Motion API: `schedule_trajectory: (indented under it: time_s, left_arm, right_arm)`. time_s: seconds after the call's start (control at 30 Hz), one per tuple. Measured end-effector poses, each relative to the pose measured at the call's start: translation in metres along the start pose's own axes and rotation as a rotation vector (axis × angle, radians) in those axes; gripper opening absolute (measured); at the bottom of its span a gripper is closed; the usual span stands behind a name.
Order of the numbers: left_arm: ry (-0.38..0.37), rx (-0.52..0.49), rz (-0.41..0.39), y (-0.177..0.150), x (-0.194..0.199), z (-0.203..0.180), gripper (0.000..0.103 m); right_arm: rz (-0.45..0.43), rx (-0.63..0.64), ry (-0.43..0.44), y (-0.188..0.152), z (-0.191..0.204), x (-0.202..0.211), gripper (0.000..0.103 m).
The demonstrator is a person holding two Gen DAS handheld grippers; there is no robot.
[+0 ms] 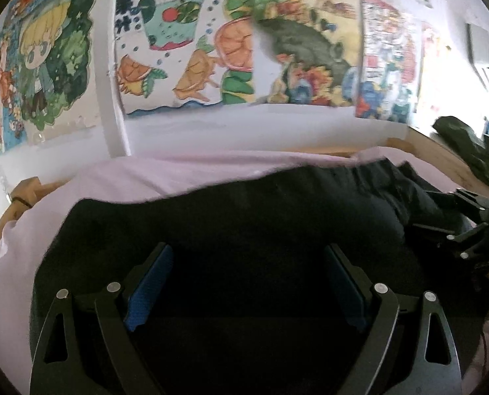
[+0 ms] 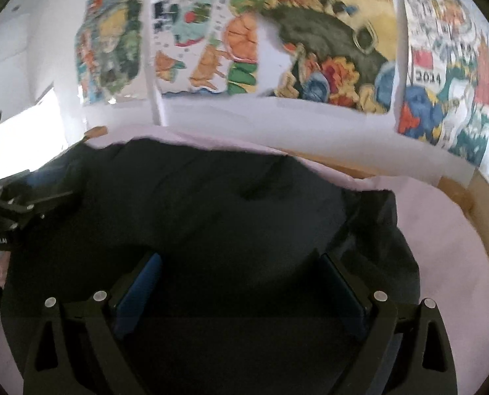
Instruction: Fold large clothes
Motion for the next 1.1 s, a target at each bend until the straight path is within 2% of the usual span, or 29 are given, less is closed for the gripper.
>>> schedule_trajectory:
  time_s: [0.07,0.23,0.47,0.8,1.1]
  left_arm:
    - [0.009,0.045,0.042,0.005,-0.016,0.016,0.089]
    - [-0.03,0.129,0.114,0.001,-0.045,0.039,0.089]
    - [0.029,0.08,0.131,-0.008,-0.067,0.034,0.093]
    - [0.014,0.093,0.159,-0.017,-0.081,0.04,0.095]
    - [0.03,0.07,0.14,-0.02,-0.078,0.031,0.095]
  right_arm:
    - [0.005,-0.018,-0.008,0.003,-0.008,-0.009,0.098]
    - [0.072,-0.083,0.043,-0.004,-0.024,-0.041,0.102]
    - [0.103,-0.073,0.035,-0.014,-0.027,-0.068,0.103]
    - [0.118,-0.17,0.121,-0.025,-0.048,-0.081,0.103]
    - [0.072,-0.121,0.049,-0.031,-0.034,-0.068,0.103]
Point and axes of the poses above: each gripper's, at about its wrist camera, not at the fingertips, and x roughly against the way its jaws point, z to its left, y to its top, the point moved 1 cm from there along -x, roughly the way its jaws point, and after that the axes turned 1 degree about y, right-handed, at the moved point
